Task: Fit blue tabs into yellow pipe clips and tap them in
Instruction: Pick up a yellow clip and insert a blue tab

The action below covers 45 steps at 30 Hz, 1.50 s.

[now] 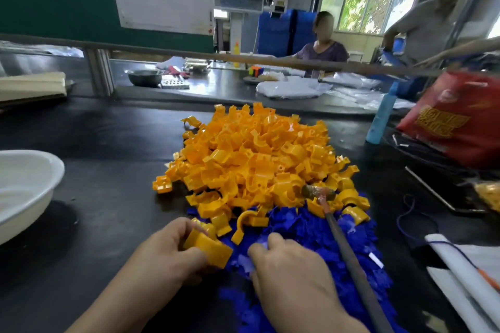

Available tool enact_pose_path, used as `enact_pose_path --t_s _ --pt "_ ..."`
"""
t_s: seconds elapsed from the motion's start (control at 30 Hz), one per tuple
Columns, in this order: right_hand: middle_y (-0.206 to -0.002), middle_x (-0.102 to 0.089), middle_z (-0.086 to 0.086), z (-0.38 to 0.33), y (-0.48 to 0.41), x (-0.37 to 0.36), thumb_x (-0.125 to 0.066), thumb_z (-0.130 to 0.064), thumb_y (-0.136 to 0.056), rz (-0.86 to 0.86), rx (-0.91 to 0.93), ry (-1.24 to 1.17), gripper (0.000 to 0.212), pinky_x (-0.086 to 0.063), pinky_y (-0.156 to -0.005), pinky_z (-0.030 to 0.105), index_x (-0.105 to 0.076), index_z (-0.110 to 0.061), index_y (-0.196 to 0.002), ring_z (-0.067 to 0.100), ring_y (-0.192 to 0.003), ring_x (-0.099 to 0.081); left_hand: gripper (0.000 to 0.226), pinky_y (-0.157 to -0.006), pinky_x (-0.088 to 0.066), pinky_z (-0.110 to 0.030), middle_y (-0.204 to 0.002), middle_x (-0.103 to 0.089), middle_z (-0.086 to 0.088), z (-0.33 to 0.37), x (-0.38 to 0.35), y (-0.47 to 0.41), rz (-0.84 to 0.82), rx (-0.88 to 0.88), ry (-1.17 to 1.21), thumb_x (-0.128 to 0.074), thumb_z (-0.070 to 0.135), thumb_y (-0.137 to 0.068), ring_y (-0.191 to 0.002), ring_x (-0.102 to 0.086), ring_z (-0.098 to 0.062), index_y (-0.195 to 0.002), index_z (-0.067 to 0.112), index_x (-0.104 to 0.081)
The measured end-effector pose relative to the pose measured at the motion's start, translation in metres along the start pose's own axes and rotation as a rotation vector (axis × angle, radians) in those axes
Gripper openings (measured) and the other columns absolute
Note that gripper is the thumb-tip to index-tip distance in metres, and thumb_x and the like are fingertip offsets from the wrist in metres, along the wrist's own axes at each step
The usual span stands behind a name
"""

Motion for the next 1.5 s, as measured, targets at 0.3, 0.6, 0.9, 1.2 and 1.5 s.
enact_pose_path --t_s 0.3,0.6,0.9,1.2,1.5 --pt "-0.083 -0.035 0.004 0.011 -0.002 0.004 -0.039 -0.028 -0.099 0.032 -0.028 -0.148 0.01 -0.027 -0.05 0.033 -0.043 -0.018 -0.098 0.026 -0.074 -0.037 0.017 -0.062 -0.047 -0.021 -0.072 -0.071 0.008 0.012 -0.011 0.003 -0.081 -0.033 -0.278 -0.081 0.04 -0.072 -0.061 -0.062 -0.001 -0.072 0.029 -0.069" --pt "-0.094 -0.063 -0.01 0.021 0.011 0.023 -0.038 -0.041 -0.097 0.295 -0.024 -0.428 0.023 -0.048 -0.074 0.025 -0.056 -0.032 -0.108 0.008 -0.084 -0.058 0.042 -0.061 -0.058 -0.038 -0.088 -0.073 -0.026 -0.008 -0.025 -0.004 -0.203 0.049 0.26 -0.079 -0.002 -0.067 -0.074 -0.072 -0.033 -0.107 0.009 -0.068" --pt "-0.067 -0.071 0.006 0.034 0.01 0.006 -0.054 -0.023 -0.094 0.151 -0.188 -1.373 0.018 -0.053 -0.057 0.022 -0.066 -0.034 -0.099 0.014 -0.056 -0.065 0.021 -0.074 -0.058 -0.042 -0.088 -0.073 -0.025 0.002 -0.041 0.007 -0.247 -0.075 0.396 -0.088 0.021 -0.052 -0.079 -0.071 -0.034 -0.066 0.022 -0.072" --pt "-0.076 -0.072 0.004 0.033 0.013 0.012 -0.06 -0.017 -0.092 0.327 -0.139 -1.494 0.018 -0.053 -0.056 0.021 -0.067 -0.033 -0.09 0.016 -0.067 -0.069 0.031 -0.071 -0.053 -0.04 -0.076 -0.068 -0.009 0.012 -0.043 0.015 -0.218 -0.18 0.403 -0.089 0.039 -0.052 -0.07 -0.063 -0.022 -0.07 0.023 -0.068" --pt "-0.09 -0.068 -0.012 0.029 0.01 0.011 -0.061 -0.023 -0.09 0.305 -0.09 -1.451 0.018 -0.052 -0.064 0.016 -0.069 -0.039 -0.087 0.006 -0.084 -0.064 0.035 -0.069 -0.055 -0.027 -0.082 -0.07 -0.004 0.018 -0.048 0.019 -0.299 -0.265 0.354 -0.091 0.04 -0.056 -0.077 -0.068 -0.02 -0.076 0.022 -0.069"
Point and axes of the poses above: each hand's wrist, its own y-axis away from the middle knuckle, its own x-axis out of the back of the hand, z = x × y, the point moved 9 cm from there along -y, towards the middle knuckle
